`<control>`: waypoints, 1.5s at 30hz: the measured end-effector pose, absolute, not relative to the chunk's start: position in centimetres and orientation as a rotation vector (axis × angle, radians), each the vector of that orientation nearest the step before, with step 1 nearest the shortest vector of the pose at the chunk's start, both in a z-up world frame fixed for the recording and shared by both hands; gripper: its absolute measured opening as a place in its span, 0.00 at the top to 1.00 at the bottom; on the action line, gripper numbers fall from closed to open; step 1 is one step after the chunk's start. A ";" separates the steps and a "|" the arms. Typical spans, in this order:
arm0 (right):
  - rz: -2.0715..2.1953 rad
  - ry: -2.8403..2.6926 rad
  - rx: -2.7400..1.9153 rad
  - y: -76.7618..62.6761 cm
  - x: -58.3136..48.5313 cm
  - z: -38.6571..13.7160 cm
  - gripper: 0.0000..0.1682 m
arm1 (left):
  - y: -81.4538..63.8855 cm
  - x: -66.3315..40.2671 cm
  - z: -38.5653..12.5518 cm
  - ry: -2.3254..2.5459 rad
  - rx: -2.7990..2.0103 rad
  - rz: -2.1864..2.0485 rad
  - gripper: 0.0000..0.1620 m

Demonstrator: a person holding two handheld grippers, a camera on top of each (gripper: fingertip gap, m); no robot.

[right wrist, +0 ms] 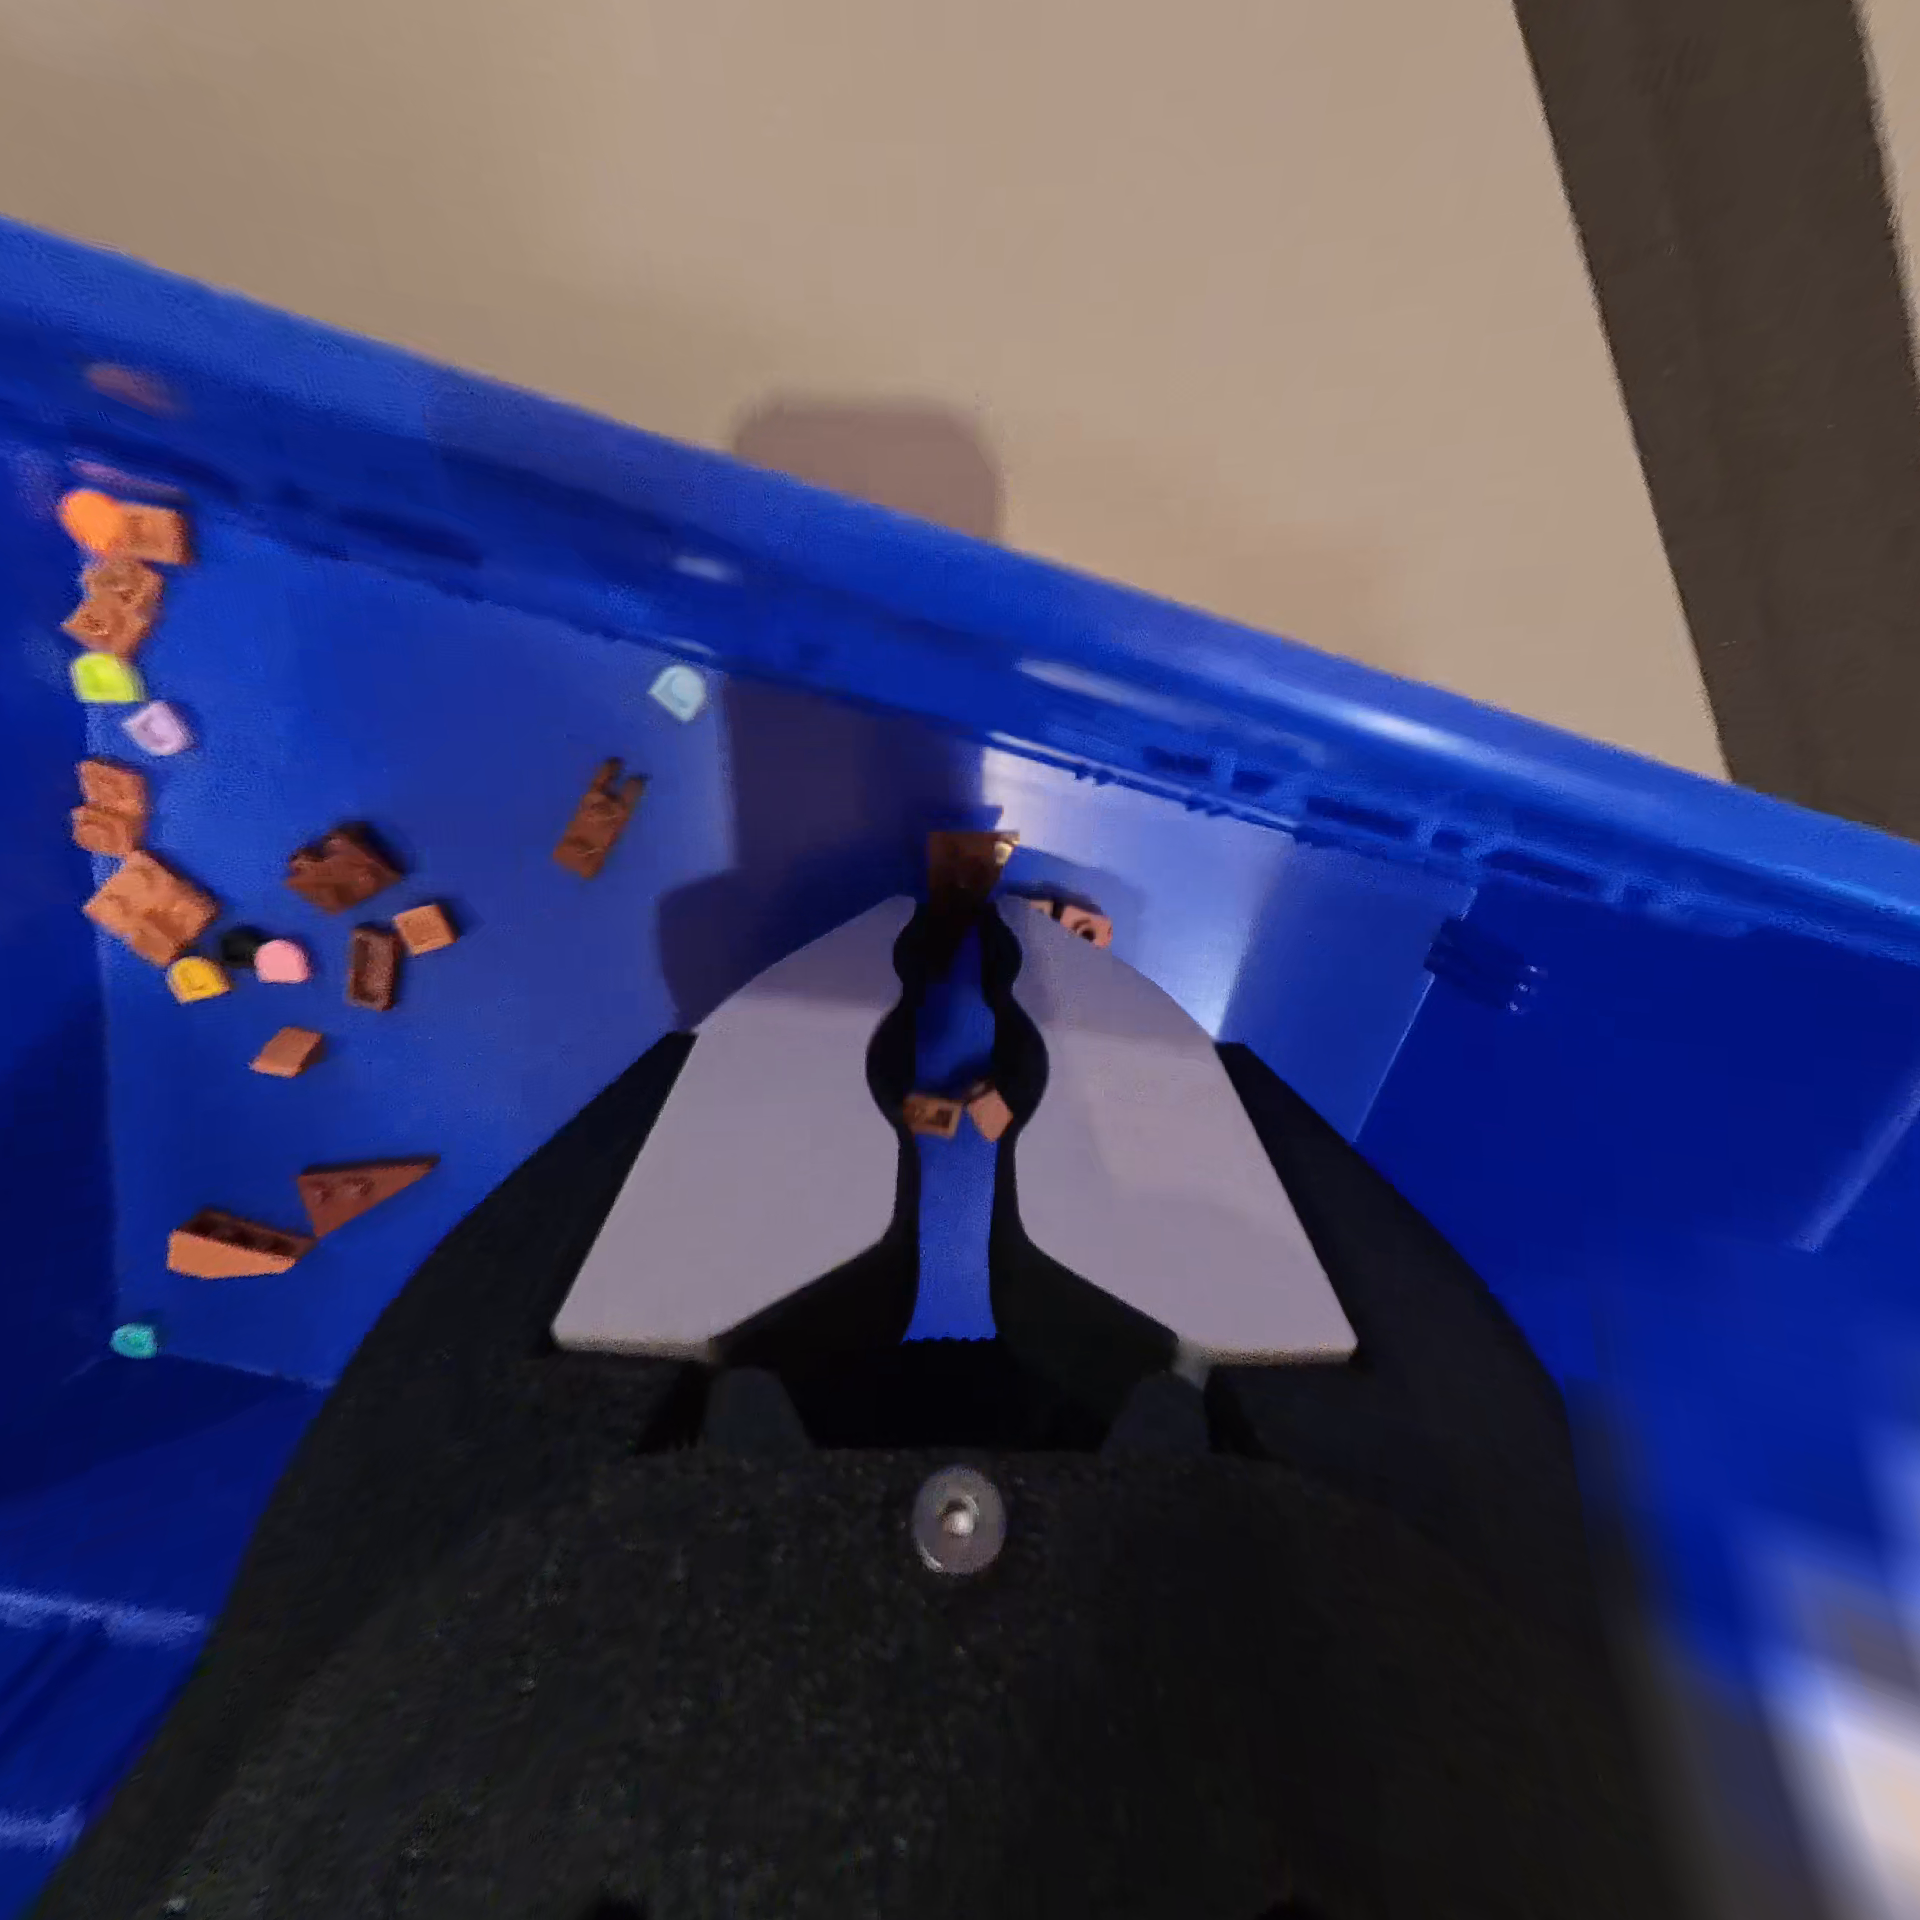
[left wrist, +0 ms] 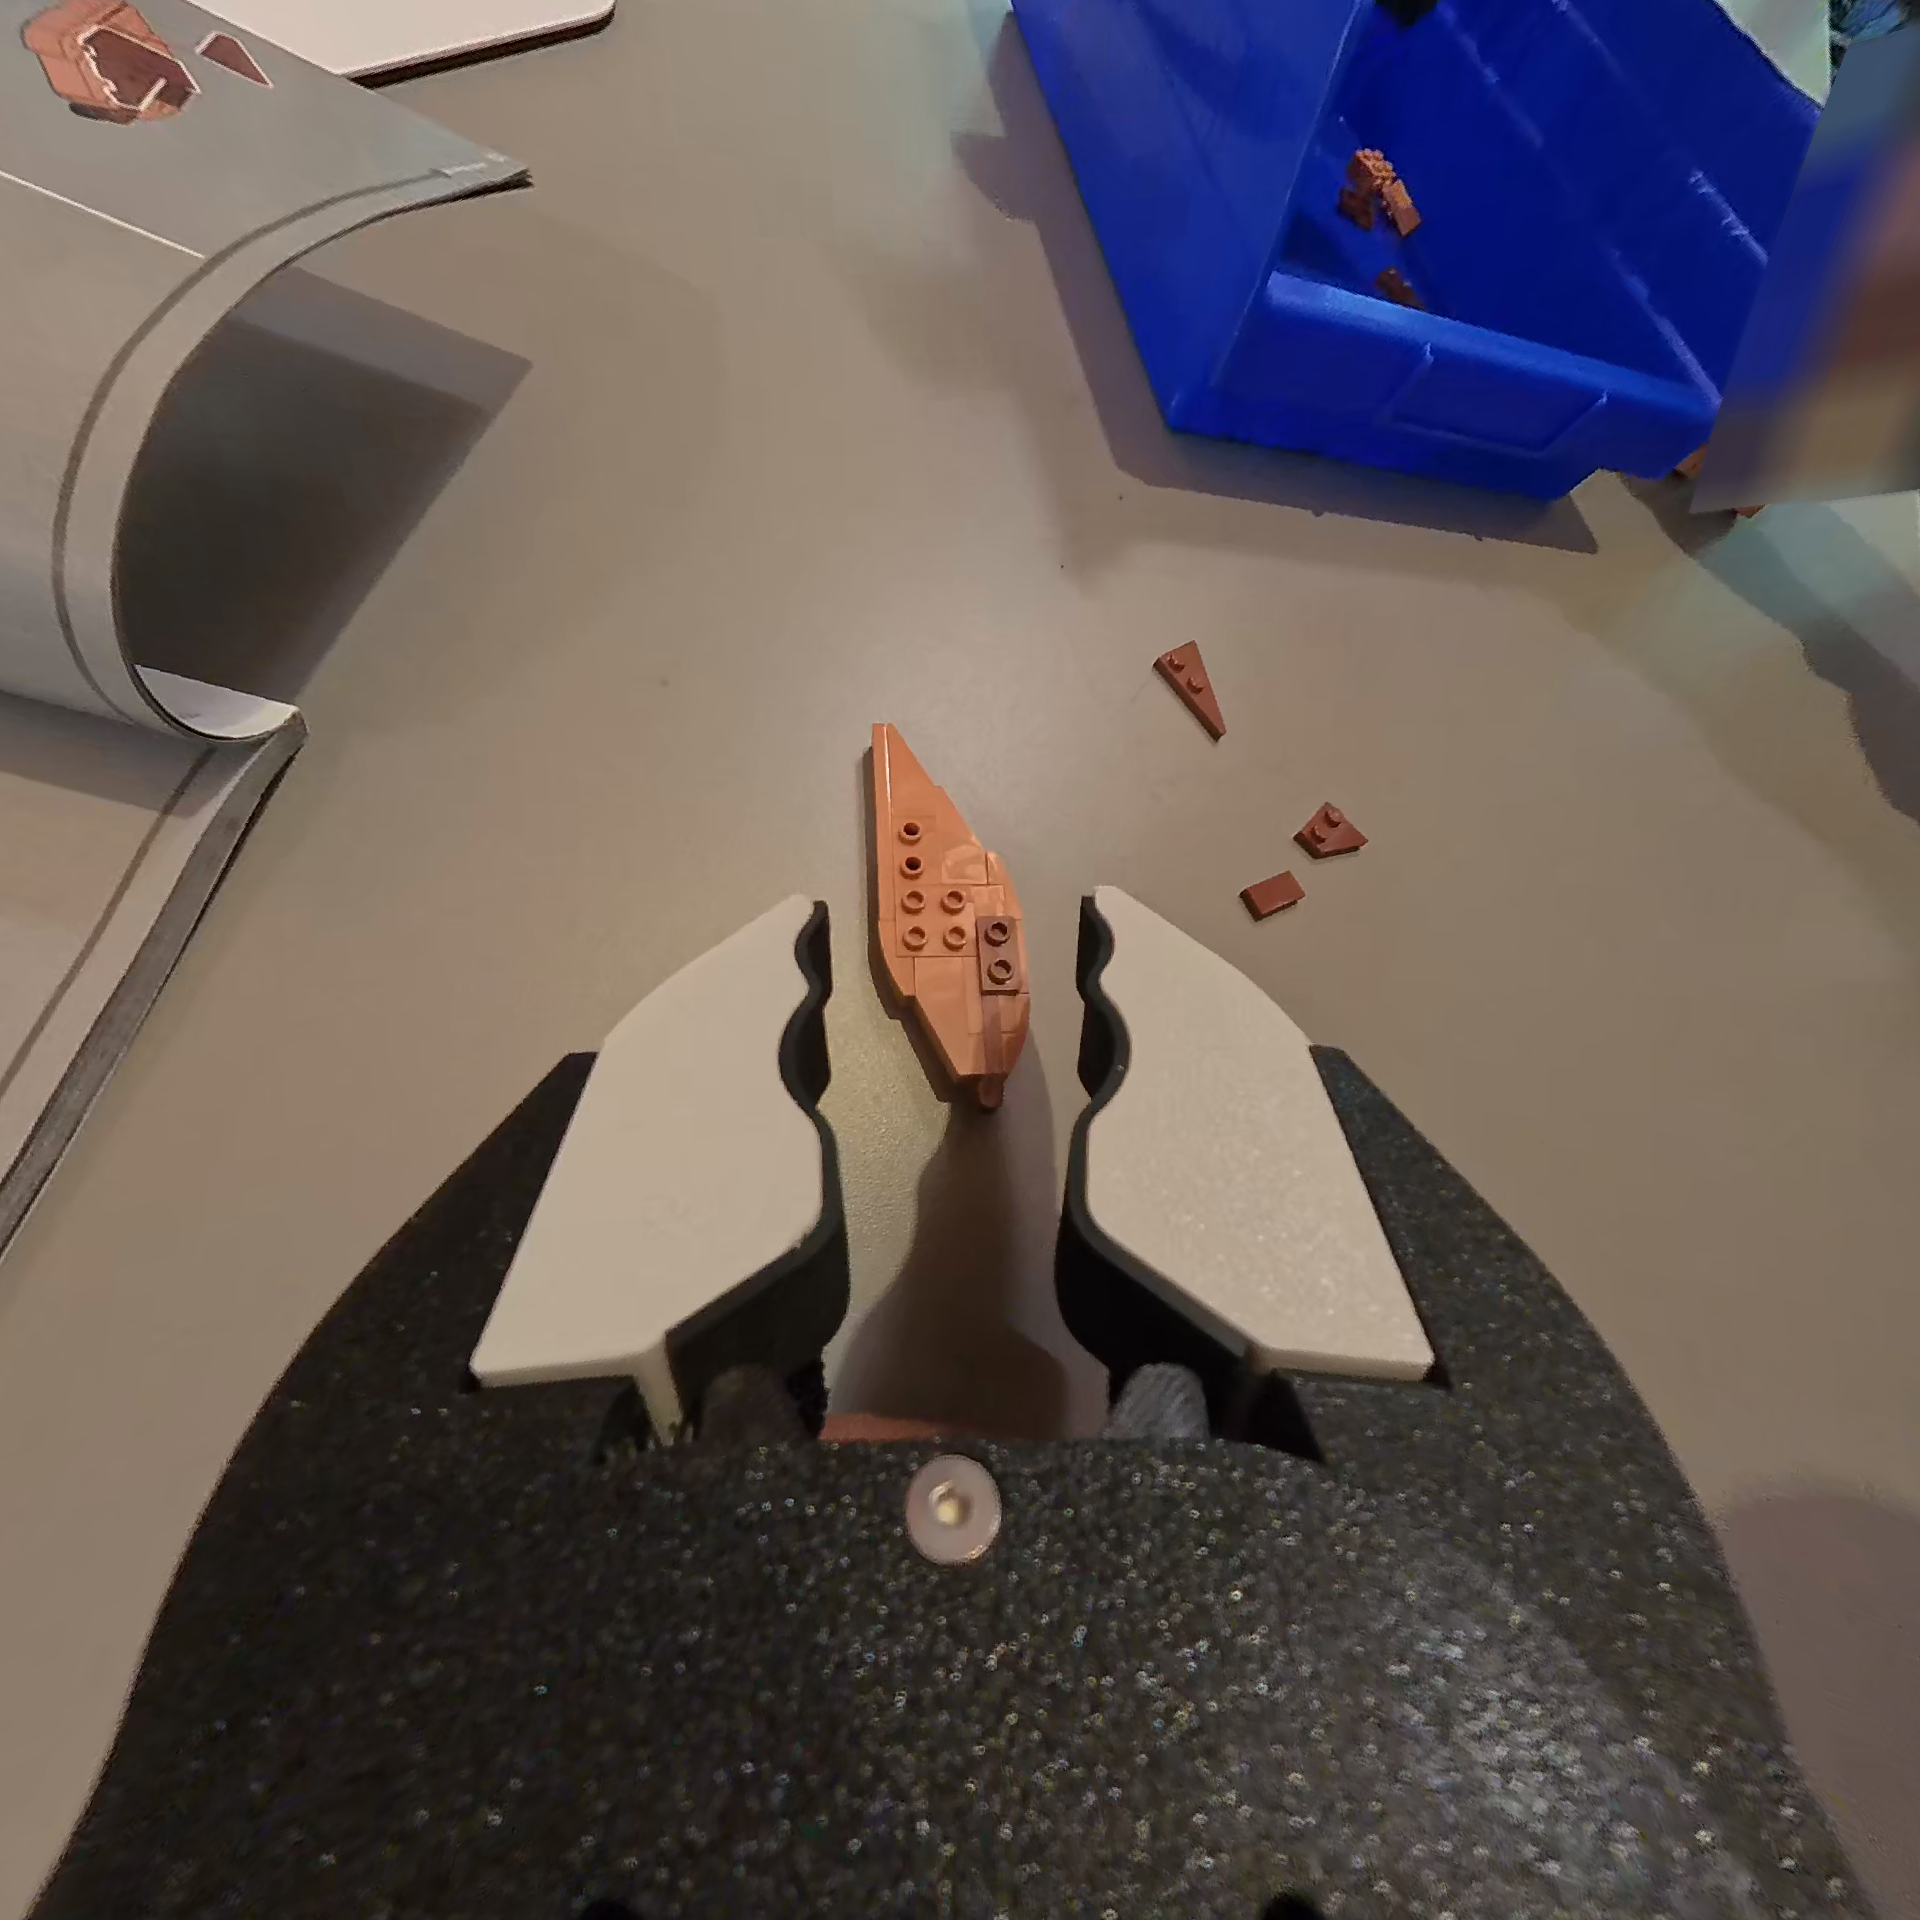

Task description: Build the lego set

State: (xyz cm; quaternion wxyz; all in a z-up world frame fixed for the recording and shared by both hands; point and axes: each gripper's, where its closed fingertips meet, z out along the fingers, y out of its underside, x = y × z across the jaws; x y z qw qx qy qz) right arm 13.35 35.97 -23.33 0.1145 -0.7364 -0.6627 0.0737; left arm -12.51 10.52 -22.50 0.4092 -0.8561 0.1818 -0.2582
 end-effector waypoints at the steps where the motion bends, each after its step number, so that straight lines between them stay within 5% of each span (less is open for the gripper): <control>1: 0.206 -1.938 -2.137 35.5 13.4 -22.3 0.95 | 10.5 -12.5 -22.5 0.458 -2.155 -0.649 0.72; 9: 0.379 -1.813 -1.894 21.2 8.1 -11.7 0.95 | 10.4 -12.4 -22.6 0.482 -2.162 -0.629 0.72; 21: 0.473 -1.976 -1.807 10.3 0.2 -24.5 0.94 | 10.1 -12.1 -23.0 0.516 -2.187 -0.619 0.71; 28: 0.571 -1.901 -1.733 12.0 -0.5 -23.2 0.84 | 10.0 -12.1 -23.0 0.519 -2.185 -0.627 0.71; 45: 0.482 -1.565 -1.573 15.5 -0.9 -23.0 0.92 | 9.4 -12.2 -23.5 0.573 -2.216 -0.633 0.70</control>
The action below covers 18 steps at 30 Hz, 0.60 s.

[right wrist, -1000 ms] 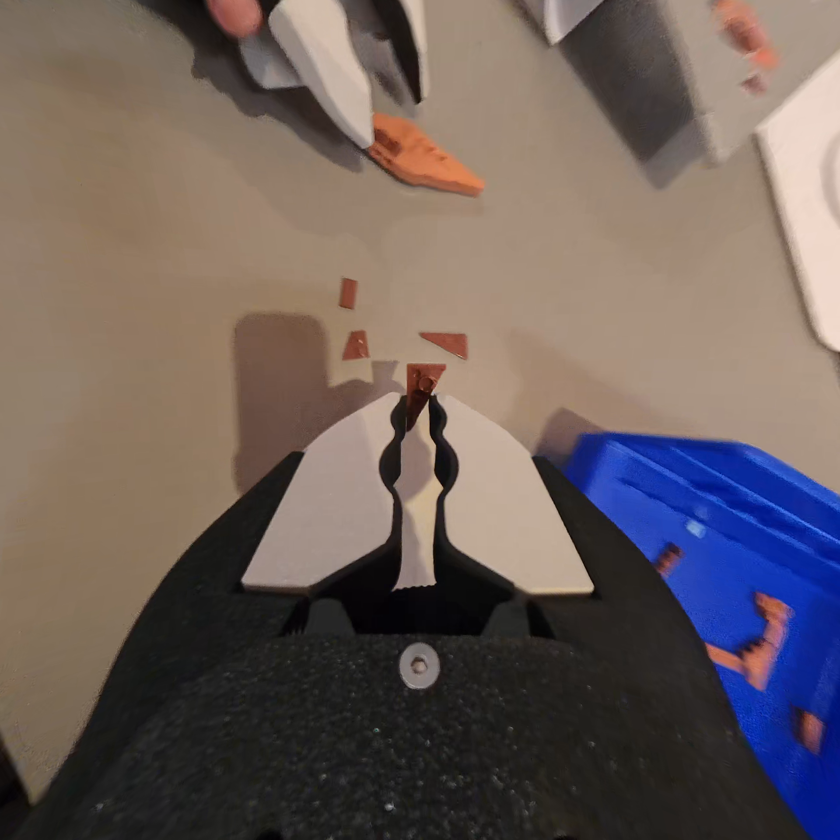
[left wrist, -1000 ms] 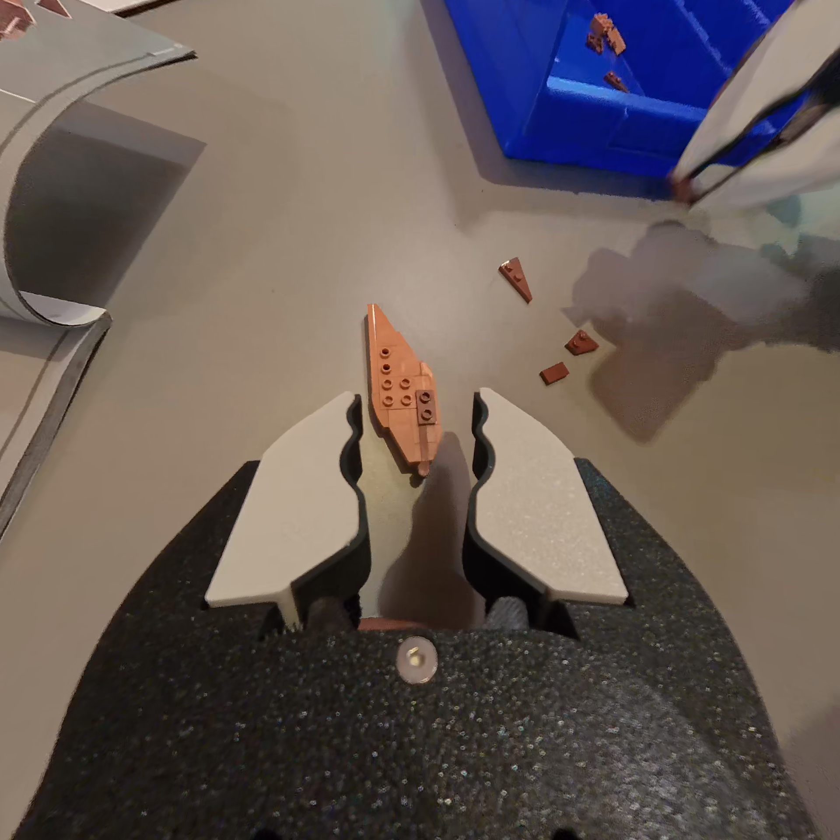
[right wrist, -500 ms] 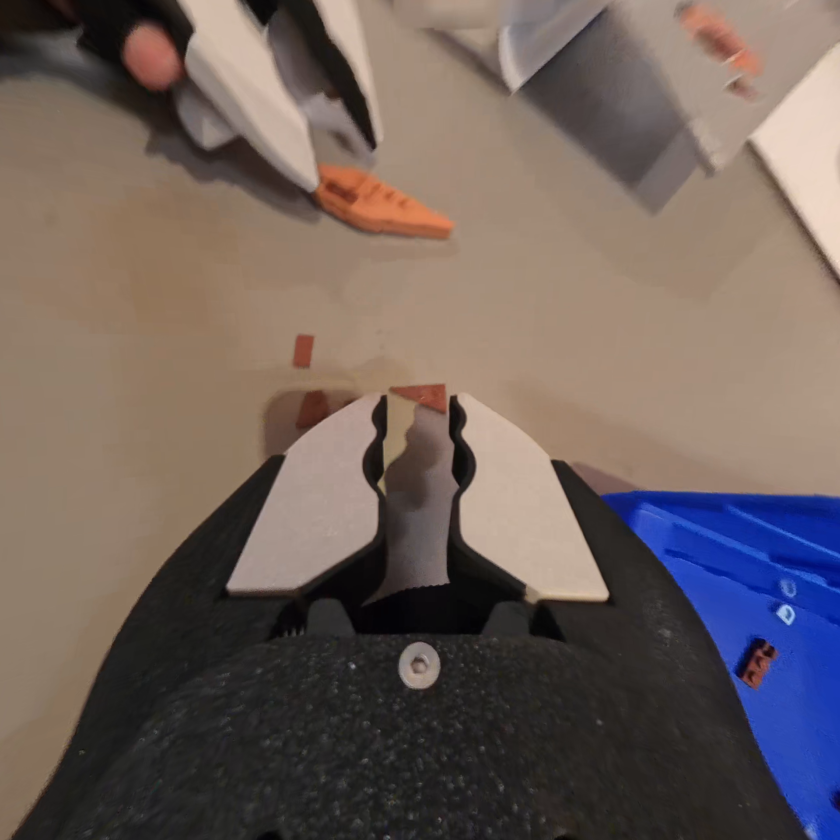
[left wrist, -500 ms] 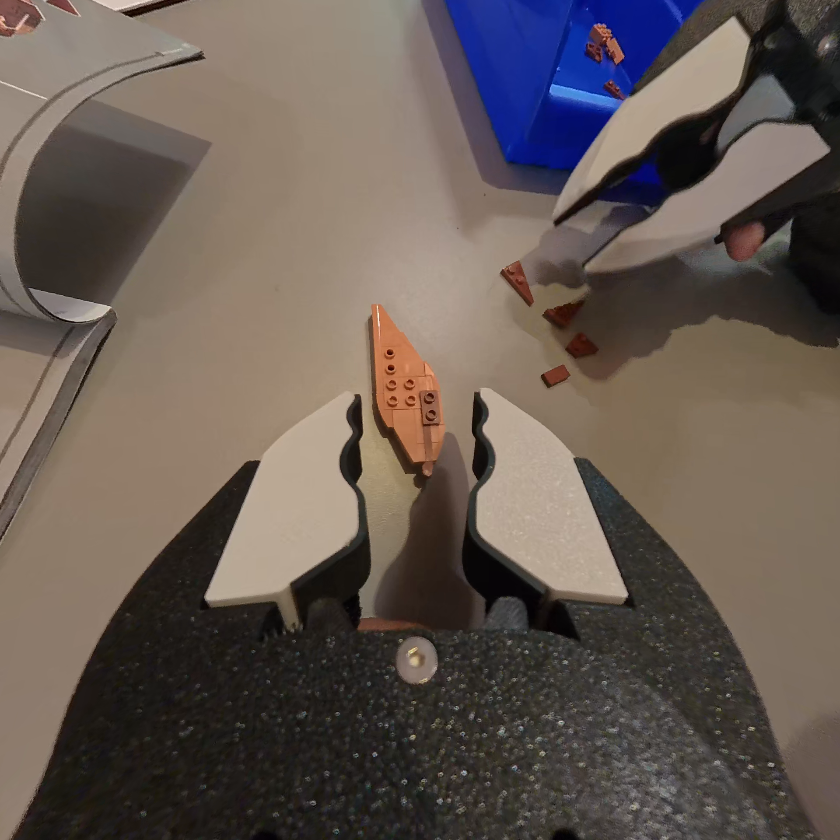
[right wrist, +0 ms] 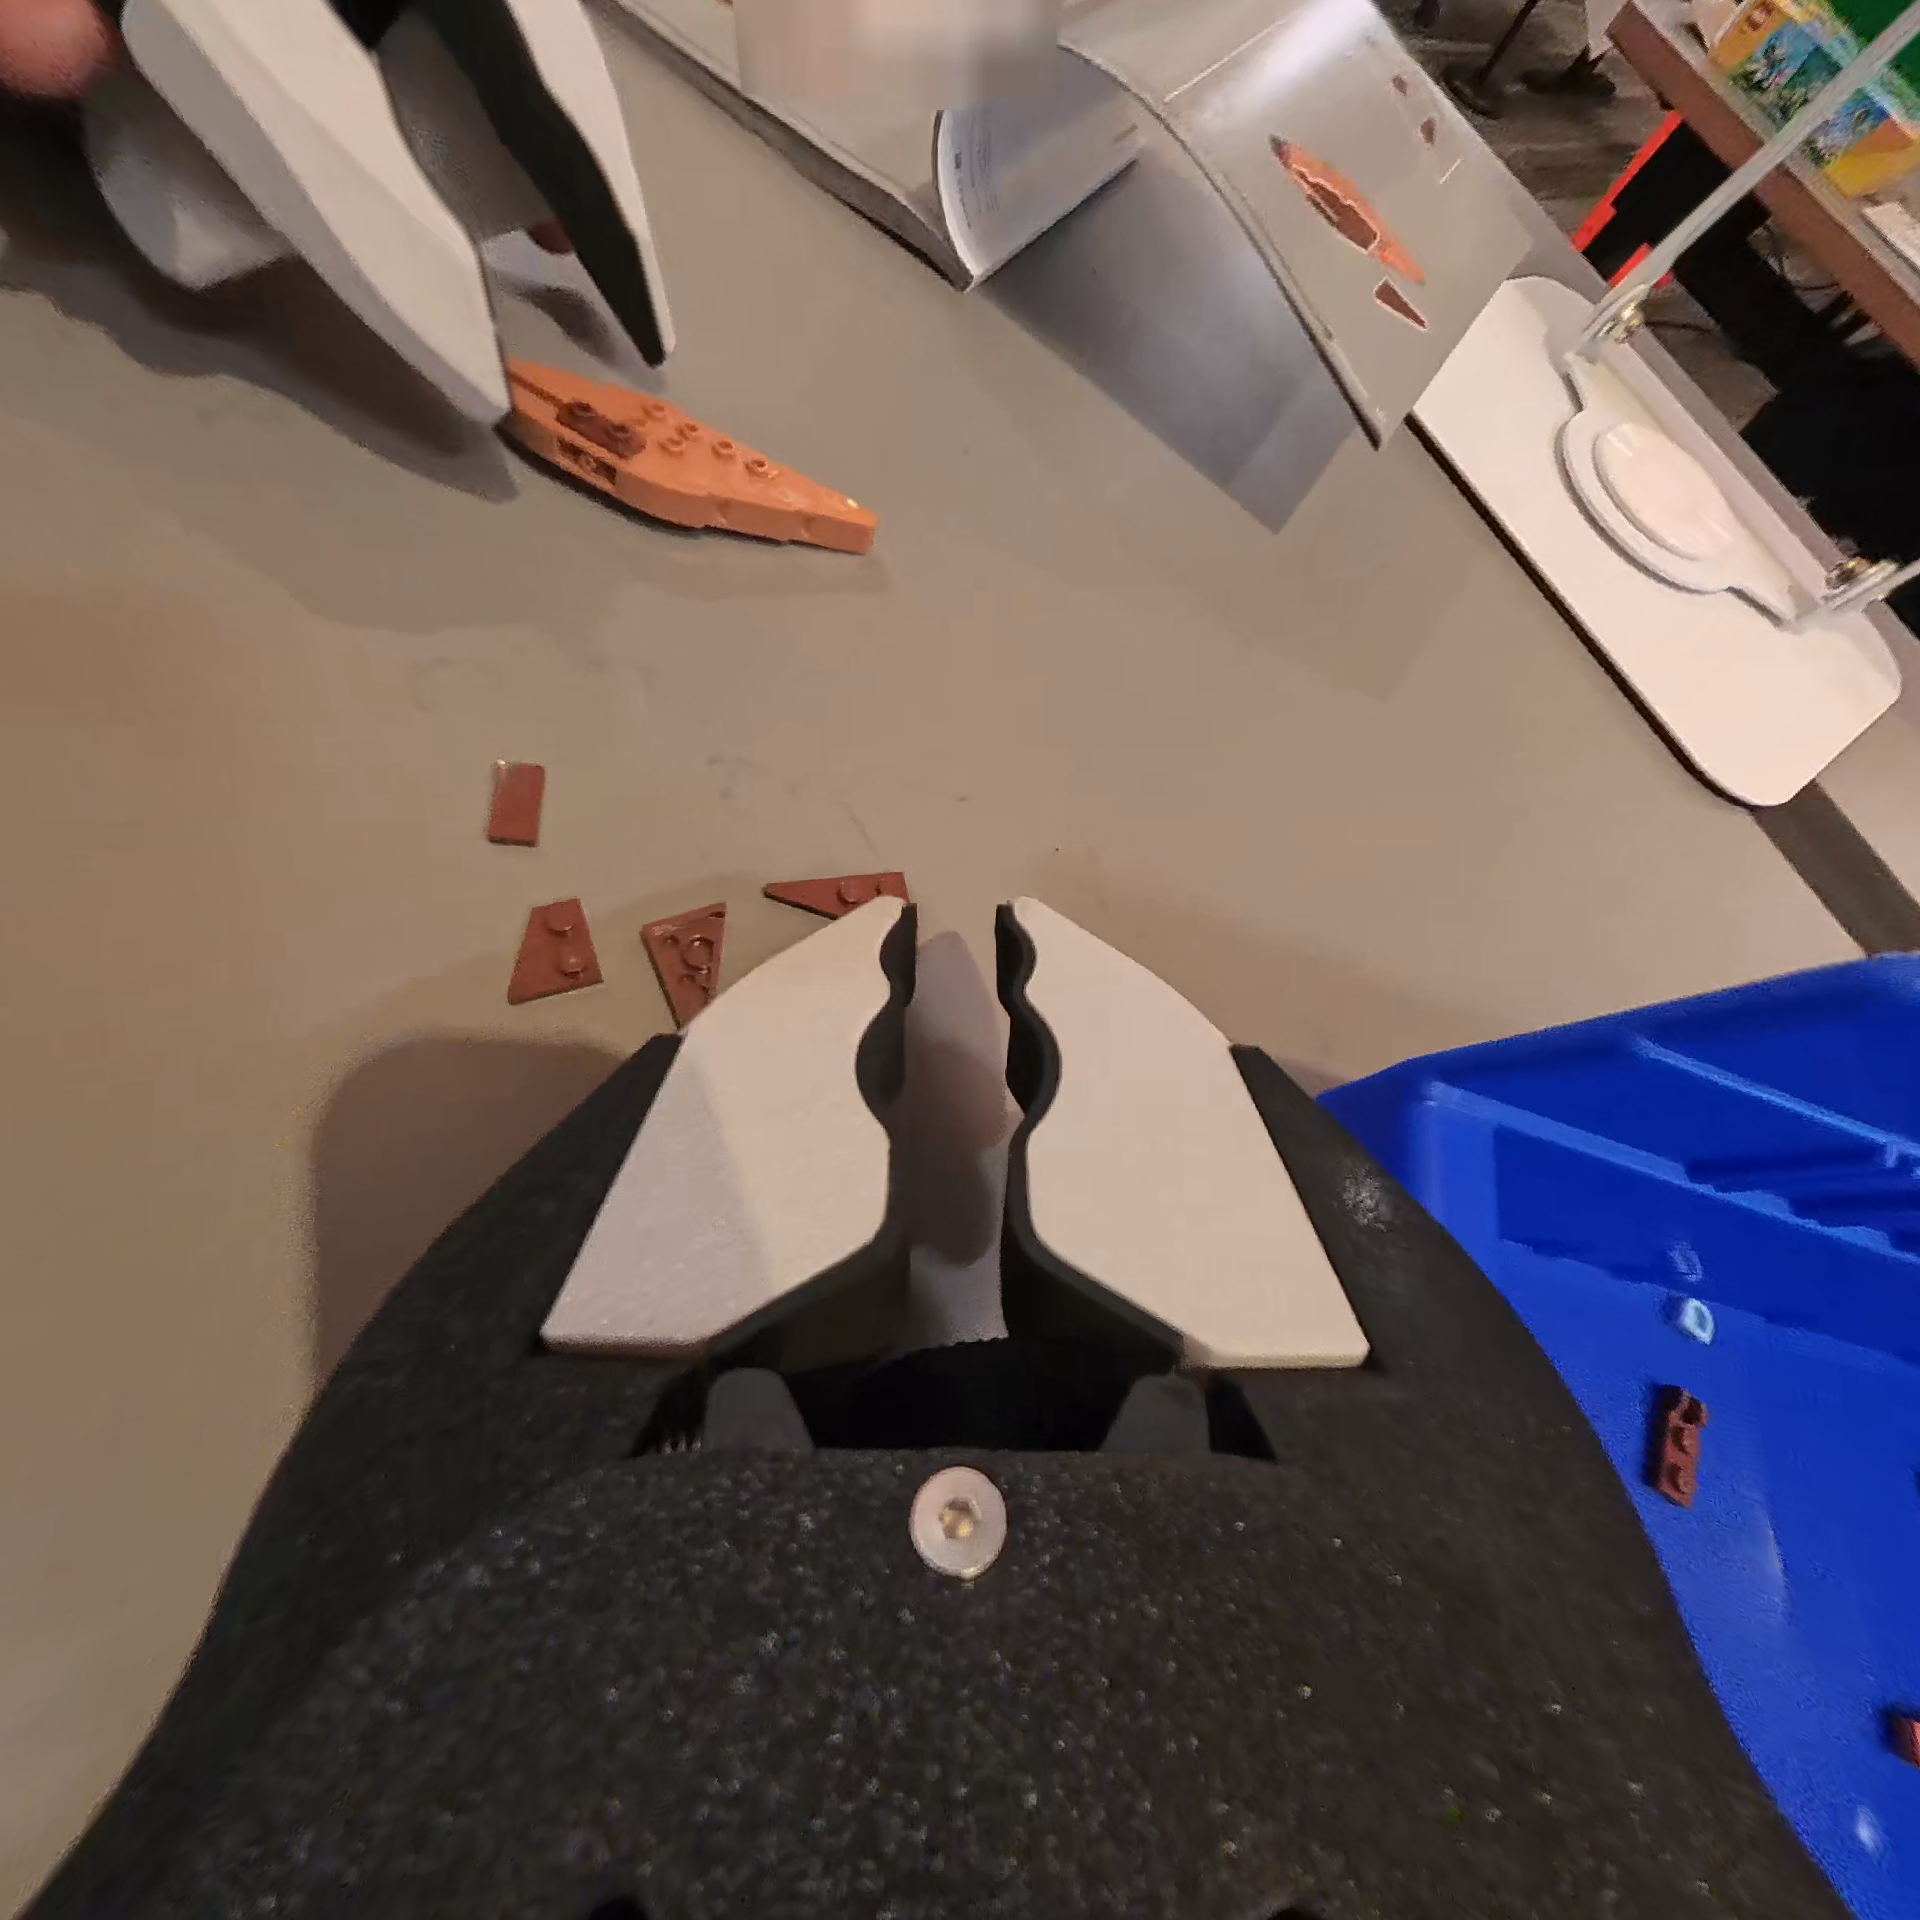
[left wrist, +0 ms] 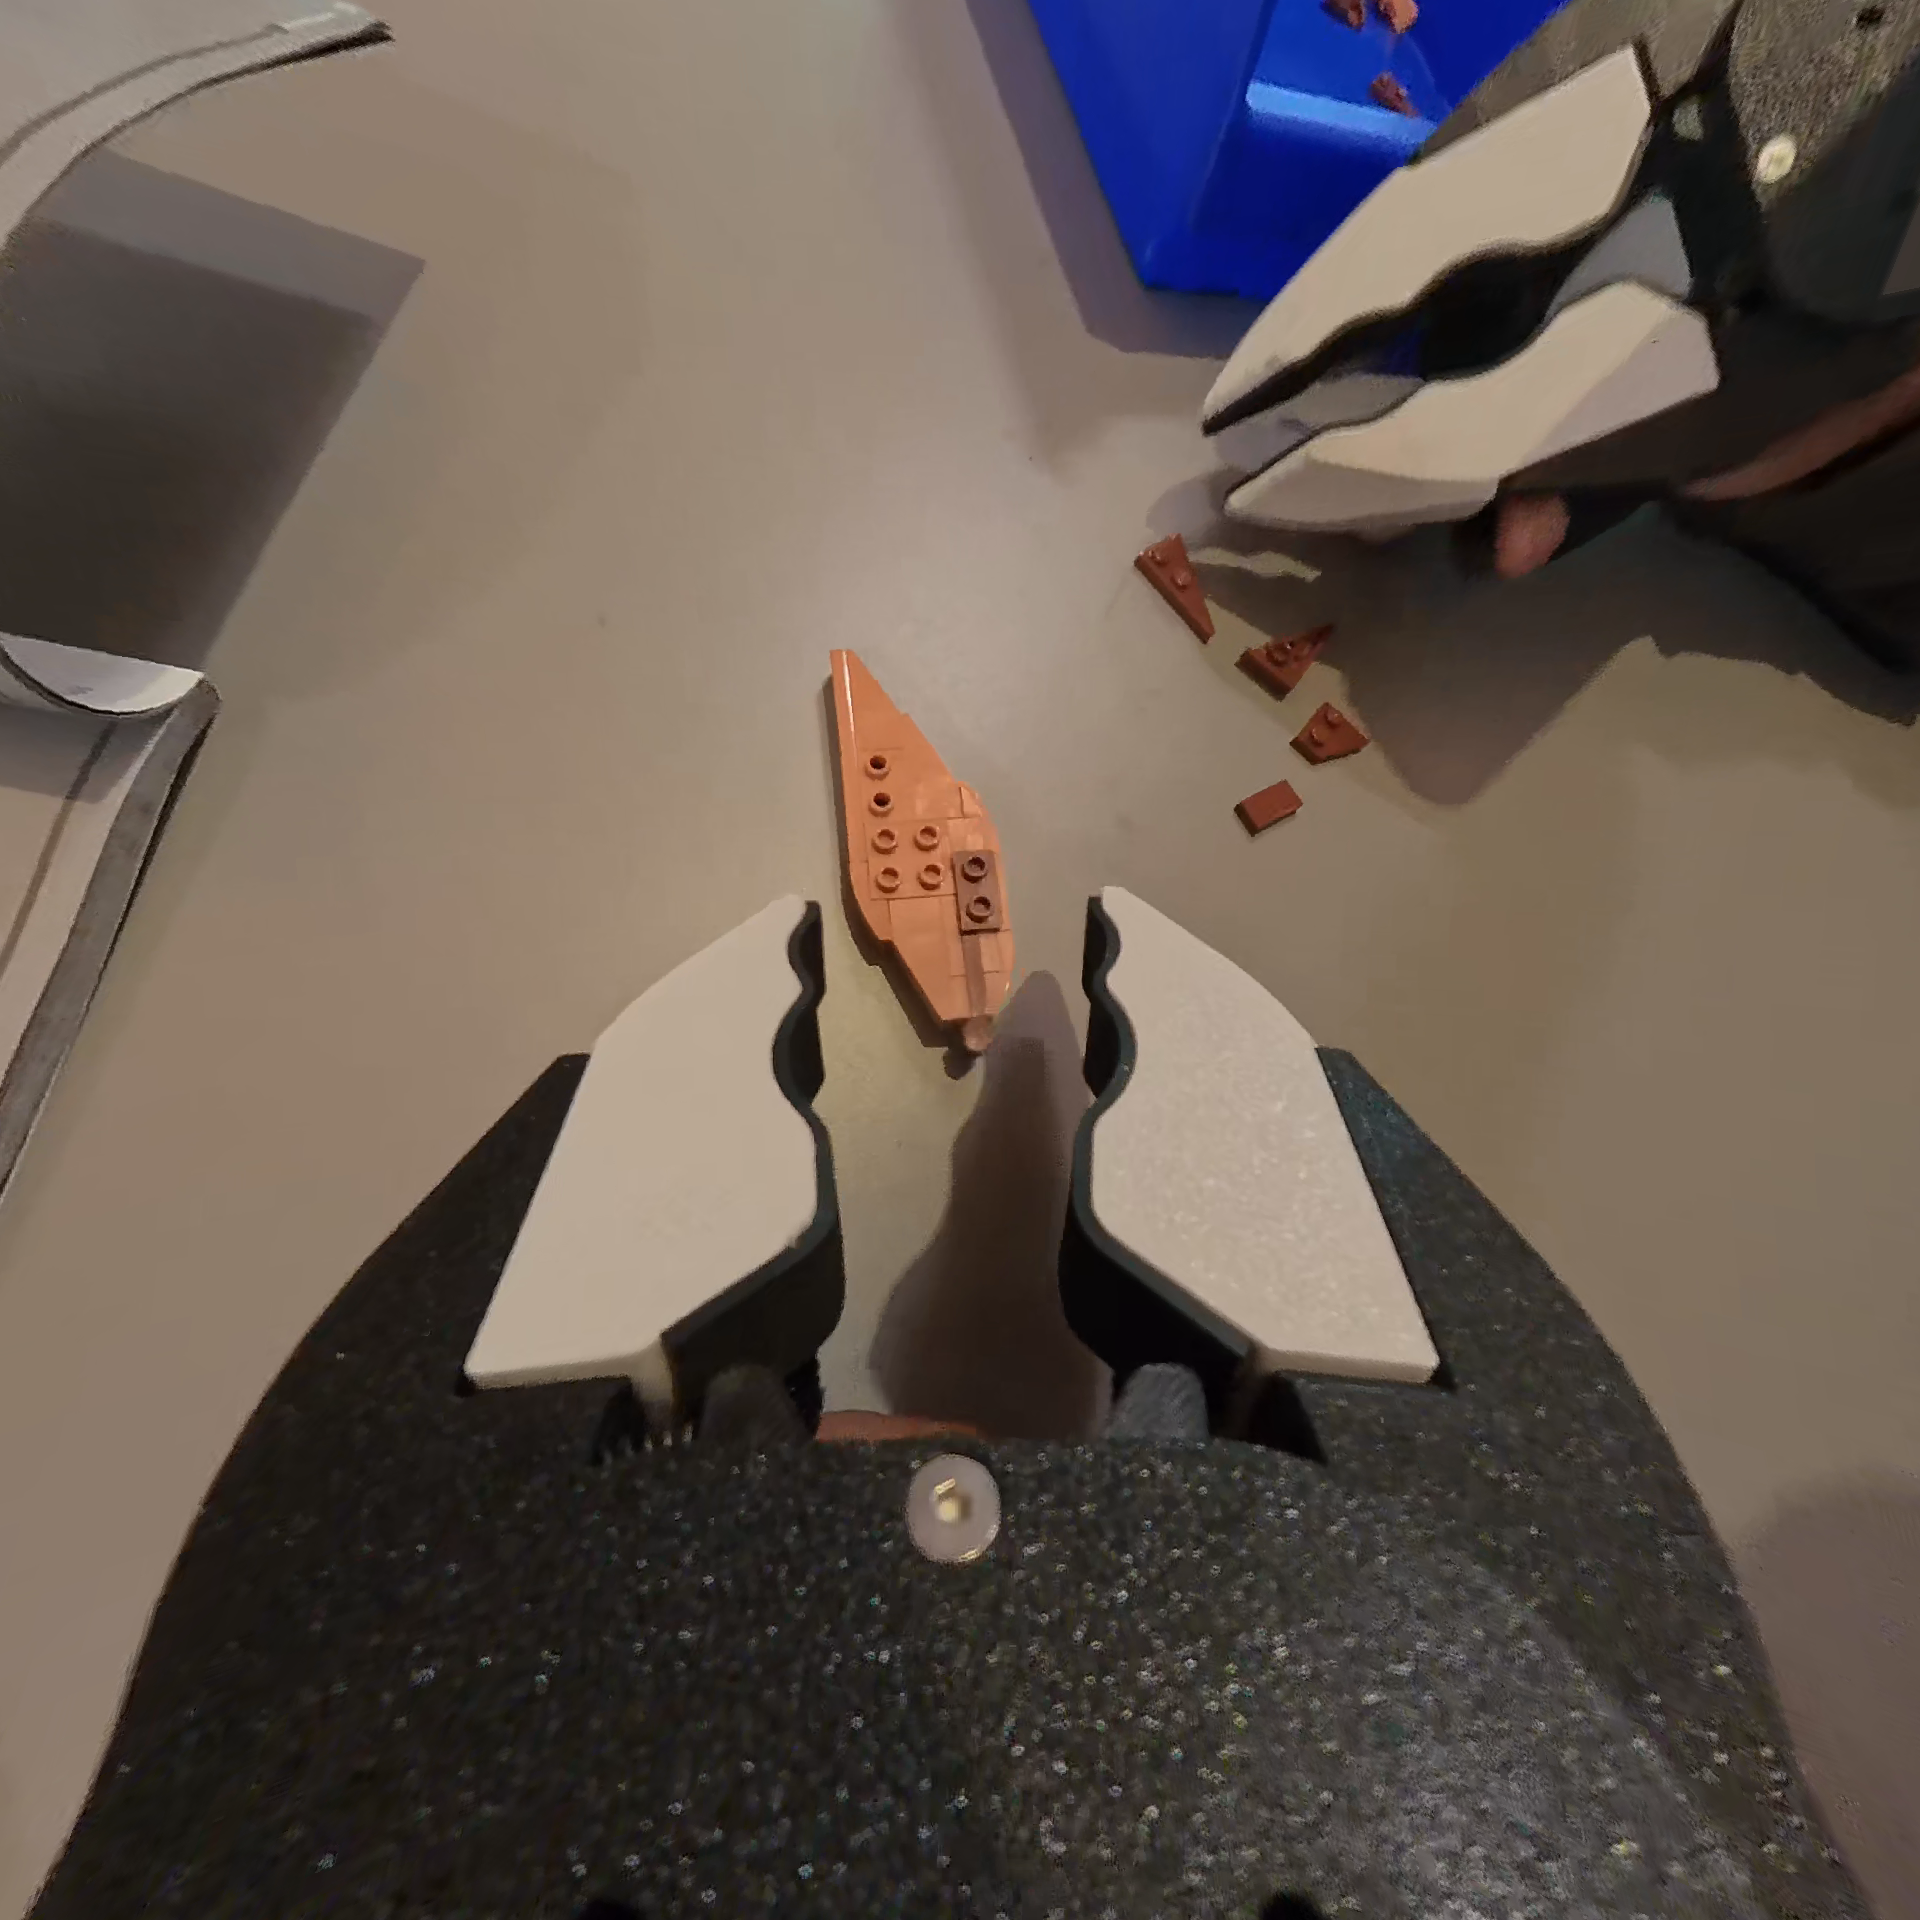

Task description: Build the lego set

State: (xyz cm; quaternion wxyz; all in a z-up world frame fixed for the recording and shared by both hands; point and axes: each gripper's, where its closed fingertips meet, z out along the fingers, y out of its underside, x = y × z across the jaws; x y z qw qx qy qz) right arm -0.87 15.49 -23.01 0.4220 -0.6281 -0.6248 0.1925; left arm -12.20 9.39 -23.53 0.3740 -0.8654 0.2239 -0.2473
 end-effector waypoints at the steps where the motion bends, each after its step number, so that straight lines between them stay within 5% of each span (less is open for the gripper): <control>1: 0.498 -1.556 -1.578 15.5 -0.8 -22.9 0.92 | 9.3 -12.2 -23.7 0.594 -2.220 -0.609 0.70; 18: 0.517 -1.537 -1.582 15.7 -0.8 -22.7 0.92 | 9.5 -12.5 -24.9 0.795 -2.214 -0.312 0.70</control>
